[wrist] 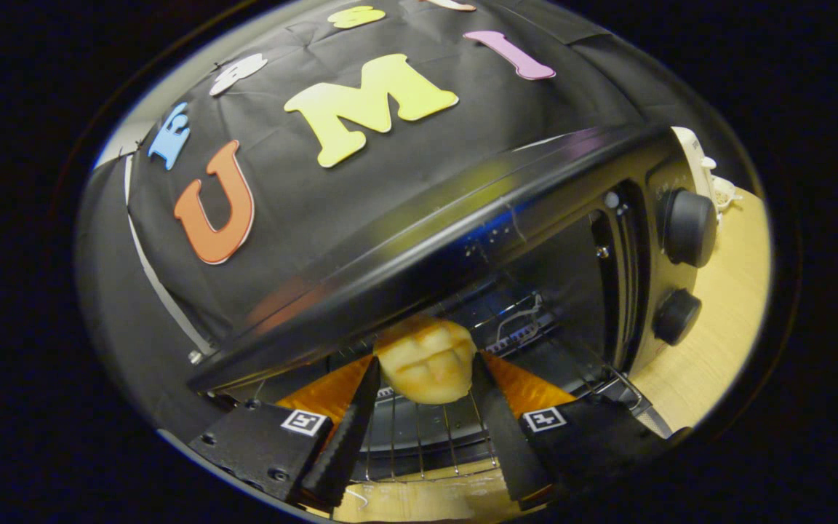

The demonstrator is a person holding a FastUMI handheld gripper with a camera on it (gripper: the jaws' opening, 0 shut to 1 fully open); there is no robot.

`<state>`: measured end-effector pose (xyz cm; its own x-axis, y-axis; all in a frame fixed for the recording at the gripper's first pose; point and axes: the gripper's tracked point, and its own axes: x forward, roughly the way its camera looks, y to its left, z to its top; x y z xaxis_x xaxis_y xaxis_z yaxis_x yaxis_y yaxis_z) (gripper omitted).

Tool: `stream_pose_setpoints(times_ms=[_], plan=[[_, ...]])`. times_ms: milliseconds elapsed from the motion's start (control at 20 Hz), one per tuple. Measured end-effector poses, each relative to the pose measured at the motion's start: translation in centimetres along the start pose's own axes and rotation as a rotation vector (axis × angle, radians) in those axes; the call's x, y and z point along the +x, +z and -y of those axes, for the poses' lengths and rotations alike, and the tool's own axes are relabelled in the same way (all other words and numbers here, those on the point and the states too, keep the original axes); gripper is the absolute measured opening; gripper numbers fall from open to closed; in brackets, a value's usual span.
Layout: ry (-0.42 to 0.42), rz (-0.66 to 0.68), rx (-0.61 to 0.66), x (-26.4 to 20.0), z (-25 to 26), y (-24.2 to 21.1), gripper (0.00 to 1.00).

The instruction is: Open the toaster oven, put the food inside, and close the toaster oven door.

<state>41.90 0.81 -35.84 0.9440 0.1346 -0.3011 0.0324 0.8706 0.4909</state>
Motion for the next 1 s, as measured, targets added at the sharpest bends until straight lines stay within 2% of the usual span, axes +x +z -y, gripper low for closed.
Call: stream_pose_setpoints(times_ms=[150, 600, 1000], plan=[[-0.016, 0.006, -0.01, -0.7, -0.1, 0.0, 1.0], [0.019, 0.008, -0.012, -7.4, -0.9, 1.1, 1.0], [0.007, -0.022, -0.091, -12.7, 0.6, -0.4, 1.0]])
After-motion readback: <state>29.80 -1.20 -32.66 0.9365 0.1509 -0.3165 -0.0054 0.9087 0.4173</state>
